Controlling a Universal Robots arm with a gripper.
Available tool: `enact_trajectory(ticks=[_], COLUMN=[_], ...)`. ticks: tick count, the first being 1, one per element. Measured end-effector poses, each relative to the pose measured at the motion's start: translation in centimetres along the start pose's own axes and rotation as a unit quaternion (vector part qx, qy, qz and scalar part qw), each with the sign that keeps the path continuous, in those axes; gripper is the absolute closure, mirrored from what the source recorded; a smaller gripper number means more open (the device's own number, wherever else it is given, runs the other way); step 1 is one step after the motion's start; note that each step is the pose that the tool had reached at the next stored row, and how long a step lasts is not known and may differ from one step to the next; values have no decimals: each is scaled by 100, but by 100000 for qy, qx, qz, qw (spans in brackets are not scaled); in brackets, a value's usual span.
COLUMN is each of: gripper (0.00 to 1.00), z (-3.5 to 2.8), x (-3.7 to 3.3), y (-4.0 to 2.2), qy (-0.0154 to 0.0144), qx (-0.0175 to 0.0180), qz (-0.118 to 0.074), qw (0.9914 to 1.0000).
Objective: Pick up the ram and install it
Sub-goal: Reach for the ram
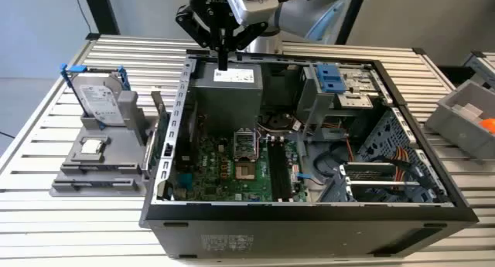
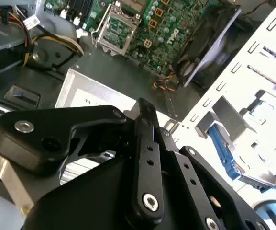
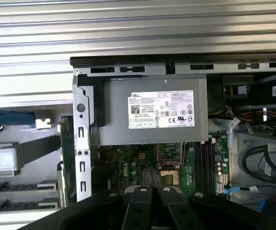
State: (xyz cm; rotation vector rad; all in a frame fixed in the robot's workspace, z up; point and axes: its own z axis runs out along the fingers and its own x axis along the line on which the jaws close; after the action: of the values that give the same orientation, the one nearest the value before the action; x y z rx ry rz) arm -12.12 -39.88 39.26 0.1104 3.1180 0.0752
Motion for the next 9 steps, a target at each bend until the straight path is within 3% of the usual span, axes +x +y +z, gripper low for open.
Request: enact_trajectory(ticks=[9], gripper=[100], z=[0], x=[0], y=[0], qy=[4], qx=[5], qz=[-2], qw=[100000])
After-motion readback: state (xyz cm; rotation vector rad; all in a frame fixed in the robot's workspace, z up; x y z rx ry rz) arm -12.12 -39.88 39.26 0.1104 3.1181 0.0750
